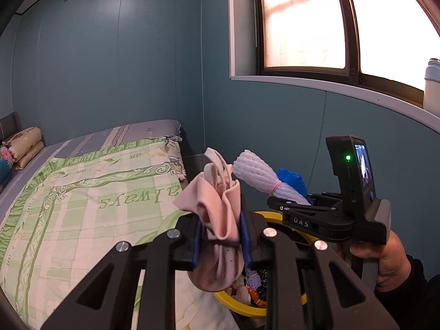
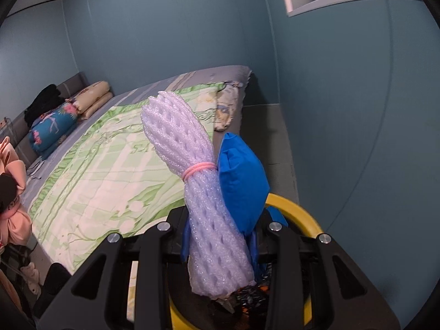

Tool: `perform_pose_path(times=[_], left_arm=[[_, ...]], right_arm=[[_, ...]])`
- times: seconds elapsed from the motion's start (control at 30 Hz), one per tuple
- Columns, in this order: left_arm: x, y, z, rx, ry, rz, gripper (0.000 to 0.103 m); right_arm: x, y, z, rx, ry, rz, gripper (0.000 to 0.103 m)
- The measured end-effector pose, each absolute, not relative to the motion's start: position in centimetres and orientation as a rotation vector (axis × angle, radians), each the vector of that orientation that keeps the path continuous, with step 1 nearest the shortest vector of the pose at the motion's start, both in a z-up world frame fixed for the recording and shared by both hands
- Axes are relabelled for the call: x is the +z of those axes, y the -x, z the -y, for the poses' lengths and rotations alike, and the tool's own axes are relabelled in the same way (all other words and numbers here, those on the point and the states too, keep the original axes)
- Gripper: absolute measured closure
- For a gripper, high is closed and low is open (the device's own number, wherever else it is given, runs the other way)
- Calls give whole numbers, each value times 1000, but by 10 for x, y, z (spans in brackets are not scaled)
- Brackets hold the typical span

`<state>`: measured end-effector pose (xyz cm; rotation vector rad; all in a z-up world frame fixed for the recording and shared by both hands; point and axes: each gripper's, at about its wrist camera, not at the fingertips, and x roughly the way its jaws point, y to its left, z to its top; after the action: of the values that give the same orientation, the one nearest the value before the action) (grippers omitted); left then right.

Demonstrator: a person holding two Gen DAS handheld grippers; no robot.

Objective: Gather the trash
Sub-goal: 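Carry the pink tissue, lavender net and blue glove over the bin with both tools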

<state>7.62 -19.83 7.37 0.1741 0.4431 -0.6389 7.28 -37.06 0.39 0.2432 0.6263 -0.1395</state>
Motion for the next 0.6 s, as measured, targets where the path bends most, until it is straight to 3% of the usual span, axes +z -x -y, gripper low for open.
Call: perform_pose_path(times=[0.3,0.6], left_arm=[[65,-78,231,-632,-188,-430,81],[34,-108,246,-653,-132,-568,81]], right_arm=[[-9,-66,388,-169,-279,-633,72],[-34,-75,398,-196,-301,-687,71]])
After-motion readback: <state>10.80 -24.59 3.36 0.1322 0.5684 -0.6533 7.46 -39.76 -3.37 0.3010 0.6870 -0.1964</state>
